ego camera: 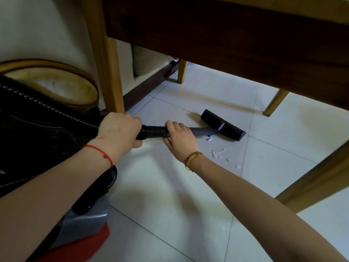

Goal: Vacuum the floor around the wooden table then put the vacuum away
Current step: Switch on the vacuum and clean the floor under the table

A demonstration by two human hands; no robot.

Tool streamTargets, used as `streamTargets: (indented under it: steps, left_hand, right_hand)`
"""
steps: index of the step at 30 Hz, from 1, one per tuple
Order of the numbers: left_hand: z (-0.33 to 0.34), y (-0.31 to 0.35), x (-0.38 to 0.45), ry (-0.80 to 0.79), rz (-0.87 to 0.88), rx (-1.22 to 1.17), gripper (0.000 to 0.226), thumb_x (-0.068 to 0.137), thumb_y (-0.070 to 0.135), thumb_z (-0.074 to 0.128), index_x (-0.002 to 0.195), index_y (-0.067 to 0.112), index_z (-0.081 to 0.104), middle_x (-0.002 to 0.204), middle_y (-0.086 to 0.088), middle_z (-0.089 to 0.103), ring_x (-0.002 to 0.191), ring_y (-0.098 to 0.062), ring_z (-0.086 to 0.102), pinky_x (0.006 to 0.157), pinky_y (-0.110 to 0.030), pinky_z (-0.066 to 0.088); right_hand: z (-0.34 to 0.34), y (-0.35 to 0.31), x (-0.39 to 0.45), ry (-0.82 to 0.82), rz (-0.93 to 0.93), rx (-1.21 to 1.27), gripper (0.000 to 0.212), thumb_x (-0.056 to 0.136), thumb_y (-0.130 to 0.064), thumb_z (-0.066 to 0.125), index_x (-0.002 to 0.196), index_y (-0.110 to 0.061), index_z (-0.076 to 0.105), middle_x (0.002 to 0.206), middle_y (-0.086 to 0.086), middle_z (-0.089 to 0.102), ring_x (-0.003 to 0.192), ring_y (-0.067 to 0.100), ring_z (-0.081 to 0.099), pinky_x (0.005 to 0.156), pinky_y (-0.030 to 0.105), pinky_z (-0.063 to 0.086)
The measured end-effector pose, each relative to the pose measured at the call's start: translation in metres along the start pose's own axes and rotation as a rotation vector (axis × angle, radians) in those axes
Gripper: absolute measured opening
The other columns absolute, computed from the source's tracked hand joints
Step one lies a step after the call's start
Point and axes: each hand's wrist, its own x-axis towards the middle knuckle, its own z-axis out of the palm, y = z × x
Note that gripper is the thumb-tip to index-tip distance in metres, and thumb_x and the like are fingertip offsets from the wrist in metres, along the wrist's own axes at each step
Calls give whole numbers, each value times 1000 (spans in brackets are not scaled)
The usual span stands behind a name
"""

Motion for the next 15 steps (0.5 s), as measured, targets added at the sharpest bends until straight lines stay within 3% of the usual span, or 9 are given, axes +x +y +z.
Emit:
streamTargets:
  steps: [6,11,15]
  left_hand:
    - [-5,36,40,-32,44,-108,36,90,46,55,112,18,54,83,1,49,73,-17,51,62,-27,35]
    - [-13,74,74,-13,120,-174,36,91,43,55,115,16,55,104,-3,61,93,-20,62,67,-28,37]
    - [-23,106,96,9,150,-196,30,91,38,55,110,15,59,104,-3,62,90,-20,61,66,-27,35]
  right_hand:
    - [-3,54,1,-68,63,-33,31,93,-37,52,112,-12,50,104,8,58,97,28,53,73,33,40]
    - [-11,102,-3,-134,152,-148,37,92,-40,53,117,-14,50,109,10,57,102,30,50,78,38,43]
    - [-19,137,-5,-198,216,-143,37,91,-38,55,119,-14,48,113,10,57,107,29,50,79,39,48]
